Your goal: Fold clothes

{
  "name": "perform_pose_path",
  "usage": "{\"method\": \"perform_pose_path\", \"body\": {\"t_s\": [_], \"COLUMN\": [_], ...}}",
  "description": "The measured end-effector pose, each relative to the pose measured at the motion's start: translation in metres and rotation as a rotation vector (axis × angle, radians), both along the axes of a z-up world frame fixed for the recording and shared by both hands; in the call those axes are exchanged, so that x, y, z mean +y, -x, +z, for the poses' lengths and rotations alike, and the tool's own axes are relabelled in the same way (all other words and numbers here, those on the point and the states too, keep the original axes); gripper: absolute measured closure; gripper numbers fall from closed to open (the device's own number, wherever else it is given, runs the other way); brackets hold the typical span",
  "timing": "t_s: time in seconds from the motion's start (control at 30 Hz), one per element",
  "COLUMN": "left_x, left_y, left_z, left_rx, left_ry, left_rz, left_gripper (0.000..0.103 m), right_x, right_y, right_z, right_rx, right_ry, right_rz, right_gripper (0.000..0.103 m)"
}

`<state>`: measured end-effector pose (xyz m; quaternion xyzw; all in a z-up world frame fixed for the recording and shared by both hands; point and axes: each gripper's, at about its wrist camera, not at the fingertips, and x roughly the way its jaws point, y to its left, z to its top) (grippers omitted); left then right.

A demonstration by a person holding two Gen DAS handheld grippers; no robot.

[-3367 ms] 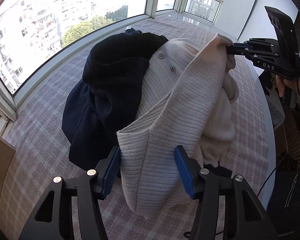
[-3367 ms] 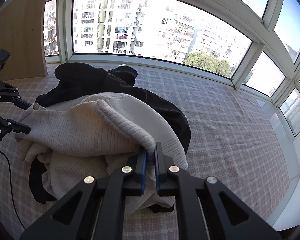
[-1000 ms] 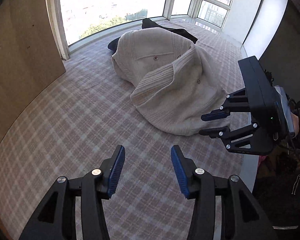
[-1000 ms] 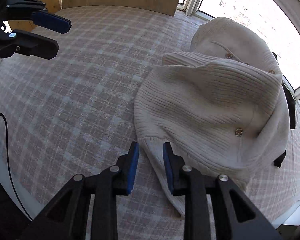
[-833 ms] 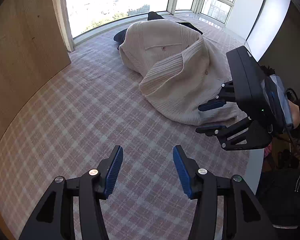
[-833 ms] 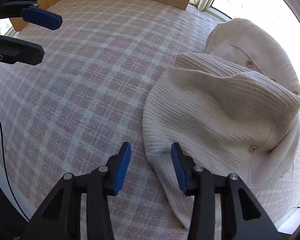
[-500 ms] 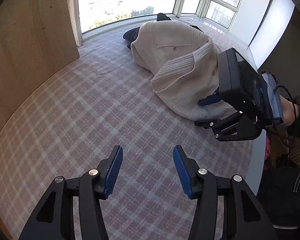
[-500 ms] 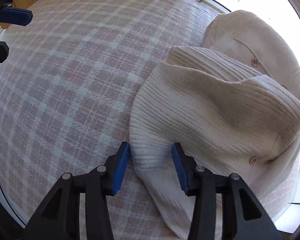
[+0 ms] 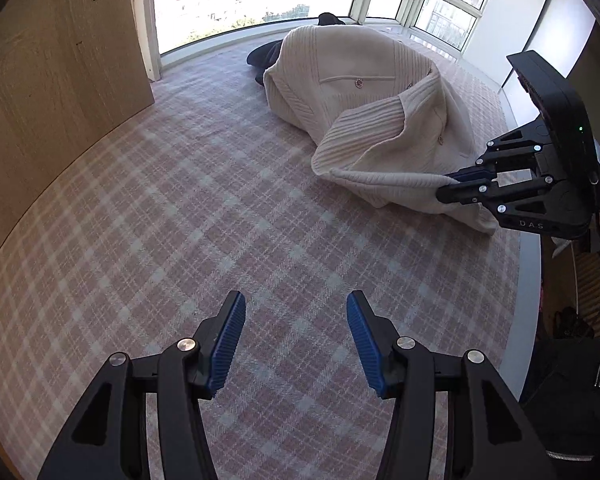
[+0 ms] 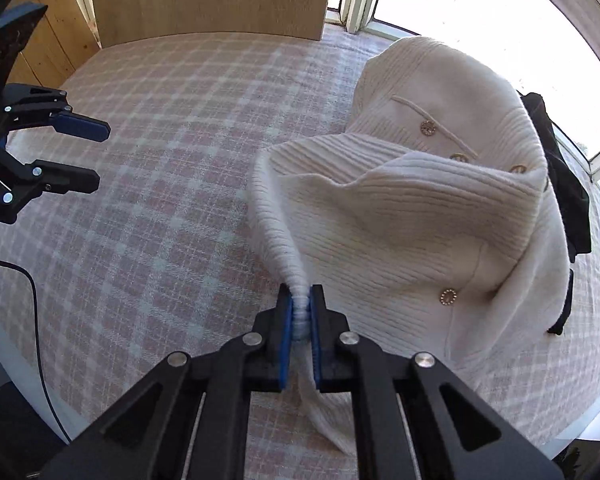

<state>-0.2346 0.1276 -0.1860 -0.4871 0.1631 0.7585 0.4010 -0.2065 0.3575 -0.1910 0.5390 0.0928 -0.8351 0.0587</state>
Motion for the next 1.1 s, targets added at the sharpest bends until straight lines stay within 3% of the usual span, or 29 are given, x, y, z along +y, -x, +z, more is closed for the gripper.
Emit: {"method": "perform_pose_path", "body": {"t_s": [0.2,0.37,0.53,0.67,0.87,1.1], "left_x": [0.034,0.089,0.160,0.199,0.230,0.268], "left_y": [0.005,0.017,0.024,0.012,-0.022,-0.042], "left_z": [0.007,0.018,0.022,0.018,0.010,-0.023], "left_rx": [0.013,0.030,0.019,0.029,-0.006,0.060], "left_ry": [0.008,-0.007,-0.032,0.017,-0.037,0.048], "left_rz": [-0.046,-0.073,-0.114,-0.134,-0.060,0.029], "left_gripper": [0.052,0.051,0.051,0.051,0.050,0.050], "right_x": [0.091,0.198,0.285,0.324,0.327,0.328], "right_y": [-0.028,-0.026,0.004,0.026,0.044,0.052], "right_z": [0.082,0.123,0.110,0.079,0.044,0.030], "right_rx": [0.173,0.224,0.219,0.162,0.135,0.130], "right_ry": [-0.070,-0.146,-0.159,-0.121,-0.082,-0.019], "right_rz": [-0.179,-0.327,-0.386,-0.363,-0.261,-0.202], "right_gripper": [0.095,0.095,0.095,0.095,0.095,0.095]}}
